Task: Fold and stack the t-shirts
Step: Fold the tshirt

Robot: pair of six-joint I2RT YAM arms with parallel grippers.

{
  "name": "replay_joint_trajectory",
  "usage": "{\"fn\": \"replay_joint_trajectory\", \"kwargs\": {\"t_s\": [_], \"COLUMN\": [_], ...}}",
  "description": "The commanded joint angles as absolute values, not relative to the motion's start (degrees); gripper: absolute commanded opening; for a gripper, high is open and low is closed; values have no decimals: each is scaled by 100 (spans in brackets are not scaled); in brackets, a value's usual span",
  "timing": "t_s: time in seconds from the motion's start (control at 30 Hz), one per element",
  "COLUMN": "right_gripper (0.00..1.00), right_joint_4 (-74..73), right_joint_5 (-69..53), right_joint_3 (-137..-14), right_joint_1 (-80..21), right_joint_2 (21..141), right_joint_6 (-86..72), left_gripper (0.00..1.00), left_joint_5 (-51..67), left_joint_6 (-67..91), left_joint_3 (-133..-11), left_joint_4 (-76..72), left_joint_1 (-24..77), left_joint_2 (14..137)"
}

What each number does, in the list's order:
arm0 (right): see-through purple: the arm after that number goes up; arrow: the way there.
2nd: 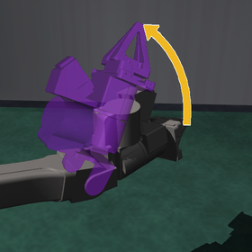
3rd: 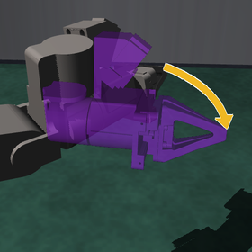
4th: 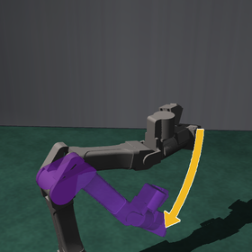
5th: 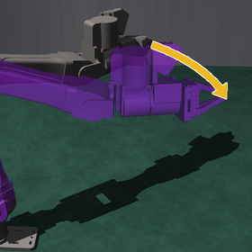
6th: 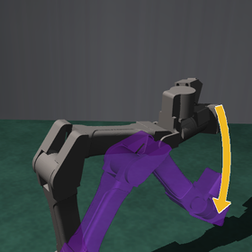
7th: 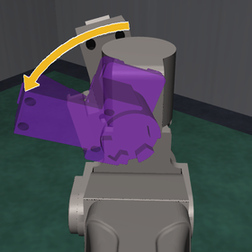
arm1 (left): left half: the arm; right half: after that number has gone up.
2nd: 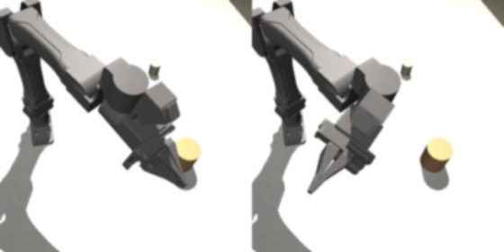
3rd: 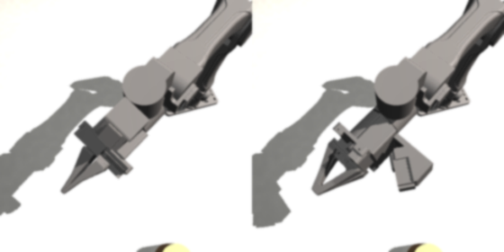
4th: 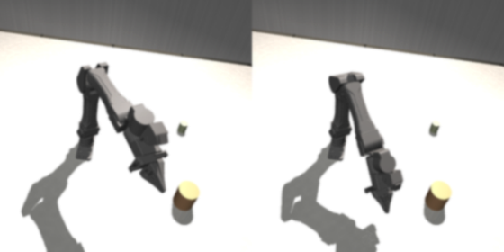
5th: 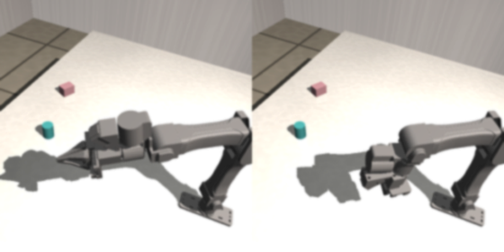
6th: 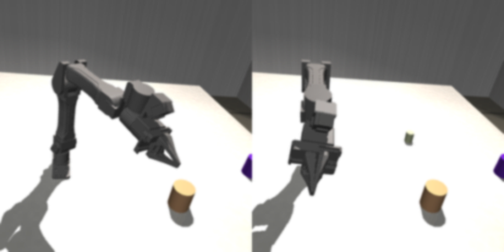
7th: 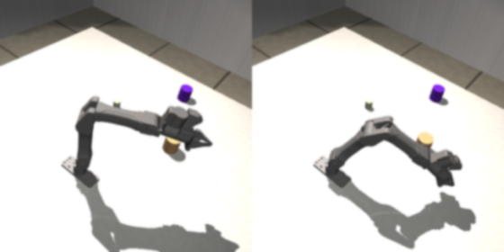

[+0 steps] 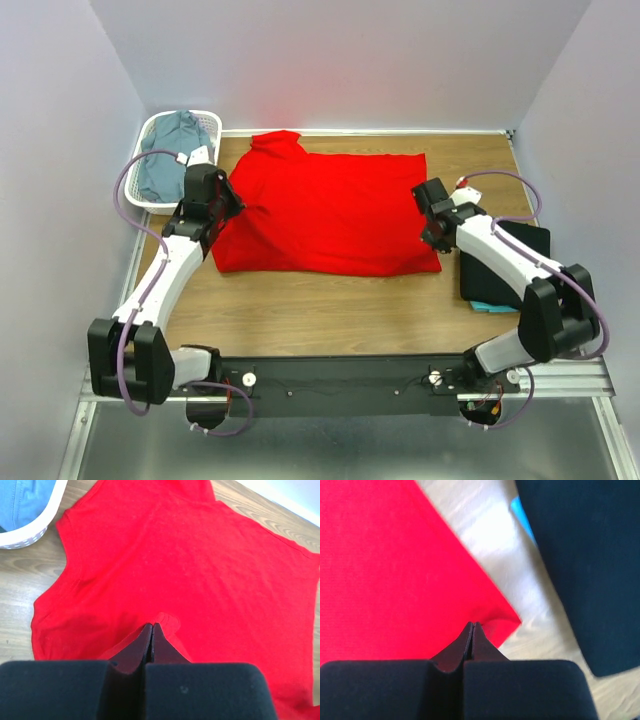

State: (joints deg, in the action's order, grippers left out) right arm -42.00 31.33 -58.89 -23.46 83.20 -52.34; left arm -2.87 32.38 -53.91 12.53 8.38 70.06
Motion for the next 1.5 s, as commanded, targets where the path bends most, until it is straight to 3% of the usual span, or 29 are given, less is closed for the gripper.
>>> {"fn": "replay_joint_trajectory", "kwargs": {"t_s": [0.0, 0.43, 1.47], "right_gripper": [0, 0, 0], "right_joint_4": [-3719, -3050, -2654], "right_joint_5": [3051, 2364, 1978], "right_joint_3": [-6292, -6697, -7163], "right_joint_1": [-2022, -1415, -1099], "right_joint_2": [8683, 9369, 9914], "right_joint_6": [-4668, -4149, -3973], "left_gripper": [0, 0, 0], "left_joint_5": [-545, -817, -1028], "left_joint_6": [3234, 3243, 3103], "left_joint_3": [-5721, -6284, -6899], "left_joint_4": [1125, 1230, 1371], "left_joint_1": [861, 861, 817], "left_joint_2": [7338, 7857, 8429]}}
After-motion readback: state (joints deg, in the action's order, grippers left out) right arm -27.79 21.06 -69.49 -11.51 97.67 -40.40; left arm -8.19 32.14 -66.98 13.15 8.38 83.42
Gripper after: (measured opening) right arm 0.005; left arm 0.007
